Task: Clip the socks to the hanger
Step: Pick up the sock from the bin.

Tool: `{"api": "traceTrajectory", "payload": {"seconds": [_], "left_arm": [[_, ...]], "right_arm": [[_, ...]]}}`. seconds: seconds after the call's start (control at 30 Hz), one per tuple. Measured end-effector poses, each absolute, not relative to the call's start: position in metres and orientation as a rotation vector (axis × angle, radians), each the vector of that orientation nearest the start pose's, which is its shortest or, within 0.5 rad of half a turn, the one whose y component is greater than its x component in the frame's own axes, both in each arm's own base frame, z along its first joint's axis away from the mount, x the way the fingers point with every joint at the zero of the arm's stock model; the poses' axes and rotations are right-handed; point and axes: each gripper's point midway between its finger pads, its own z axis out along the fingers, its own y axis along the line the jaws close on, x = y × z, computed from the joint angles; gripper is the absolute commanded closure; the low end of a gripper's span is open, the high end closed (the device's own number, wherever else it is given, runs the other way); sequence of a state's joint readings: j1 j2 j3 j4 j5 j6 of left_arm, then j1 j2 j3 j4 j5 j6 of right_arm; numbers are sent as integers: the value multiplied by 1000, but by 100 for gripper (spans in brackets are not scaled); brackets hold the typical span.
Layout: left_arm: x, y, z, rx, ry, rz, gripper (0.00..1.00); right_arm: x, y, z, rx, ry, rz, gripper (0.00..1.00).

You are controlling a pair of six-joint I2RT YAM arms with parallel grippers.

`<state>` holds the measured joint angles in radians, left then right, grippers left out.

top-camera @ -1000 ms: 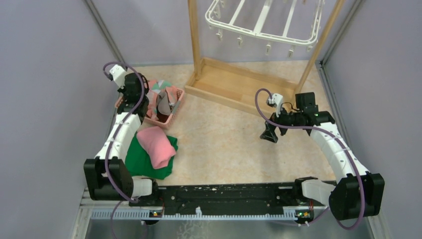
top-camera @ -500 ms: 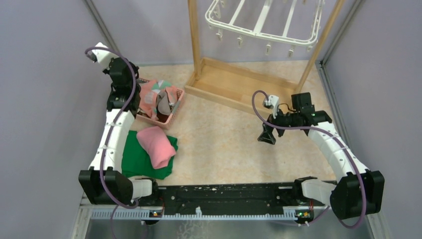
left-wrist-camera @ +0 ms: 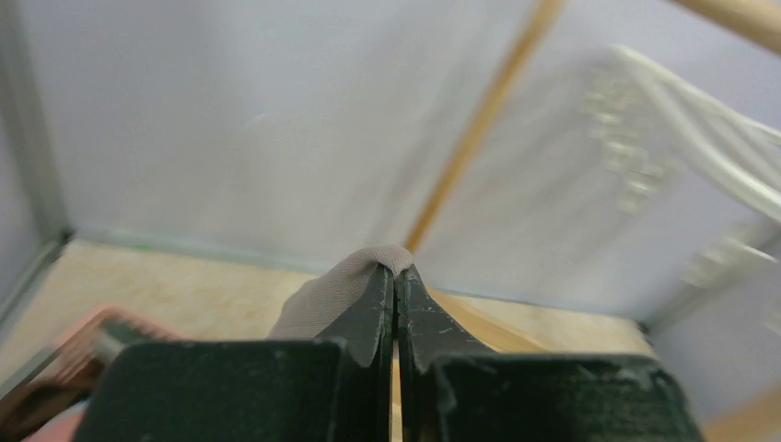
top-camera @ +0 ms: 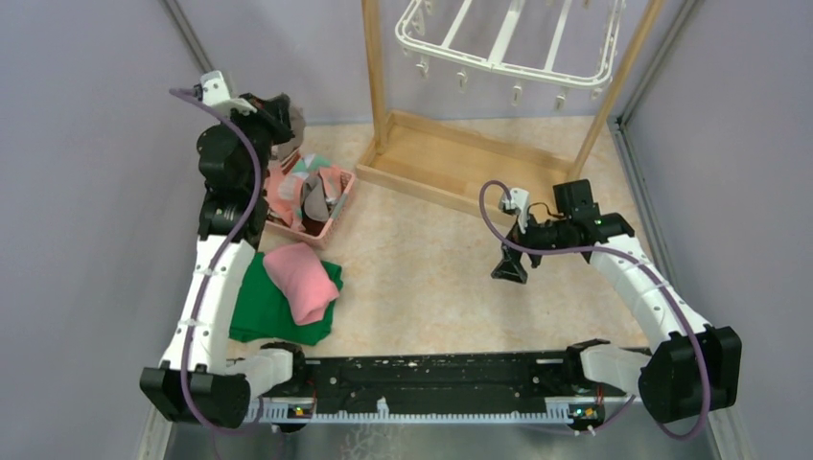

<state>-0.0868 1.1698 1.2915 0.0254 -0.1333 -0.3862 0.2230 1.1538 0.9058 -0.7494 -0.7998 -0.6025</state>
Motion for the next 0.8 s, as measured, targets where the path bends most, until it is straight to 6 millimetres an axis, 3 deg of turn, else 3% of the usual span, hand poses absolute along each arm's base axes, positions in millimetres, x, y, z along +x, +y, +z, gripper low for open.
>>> {"api": "traceTrajectory", "payload": {"seconds": [0.1, 0.23, 0.3, 0.4, 0.5, 0.63, 0.8], "left_arm": [[377, -66, 464, -119, 1335, -469, 100], [337, -128, 465, 173, 1268, -742, 100], [318, -164, 453, 316, 1253, -893, 100], [280, -232, 413, 561, 1267, -1148, 100], [243, -285, 372, 749, 1302, -1344, 100], [203, -328, 345, 905, 1296, -1496, 100], [184, -346, 348, 931, 1249, -1568, 100]], "right_arm": [[215, 169, 159, -1229, 1960, 886, 4], [193, 182, 169, -1317, 1827, 1033, 4], [180, 187, 176, -1362, 1745, 1108, 4], [164, 192, 190, -1436, 1587, 1176, 4], [156, 195, 201, -1481, 1464, 1173, 4], [155, 196, 208, -1493, 1408, 1152, 4], [167, 198, 217, -1475, 1403, 1124, 7]]}}
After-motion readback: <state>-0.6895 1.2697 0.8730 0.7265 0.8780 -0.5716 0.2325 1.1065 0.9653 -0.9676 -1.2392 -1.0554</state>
